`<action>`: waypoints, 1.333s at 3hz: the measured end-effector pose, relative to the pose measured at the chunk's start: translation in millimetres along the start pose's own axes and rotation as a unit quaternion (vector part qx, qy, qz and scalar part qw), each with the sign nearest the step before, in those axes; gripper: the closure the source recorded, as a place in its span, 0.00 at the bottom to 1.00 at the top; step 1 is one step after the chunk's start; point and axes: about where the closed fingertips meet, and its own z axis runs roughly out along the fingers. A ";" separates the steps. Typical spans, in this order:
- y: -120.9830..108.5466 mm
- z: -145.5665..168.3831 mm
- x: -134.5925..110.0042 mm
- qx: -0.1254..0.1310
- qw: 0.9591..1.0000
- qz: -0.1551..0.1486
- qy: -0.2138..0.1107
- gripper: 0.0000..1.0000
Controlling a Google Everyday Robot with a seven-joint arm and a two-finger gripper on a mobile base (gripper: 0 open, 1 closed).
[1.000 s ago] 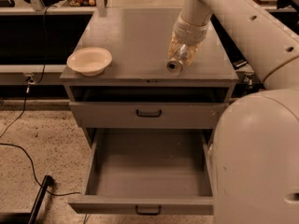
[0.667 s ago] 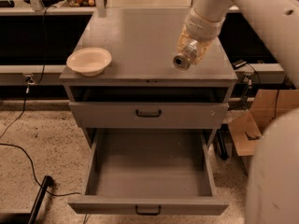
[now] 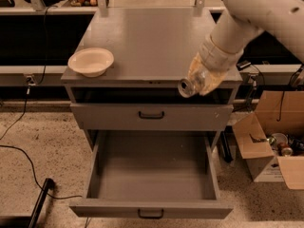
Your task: Place redbull can into middle drawer
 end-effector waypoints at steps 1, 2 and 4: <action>28.1 30.5 -16.8 -0.036 0.997 0.058 -0.027 1.00; 38.3 45.9 -9.9 -0.056 0.993 0.083 -0.063 1.00; 98.5 144.0 -37.5 -0.029 0.911 0.245 -0.331 1.00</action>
Offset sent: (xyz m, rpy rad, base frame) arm -0.0211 -0.0057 -0.0815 0.1783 0.3521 -0.1366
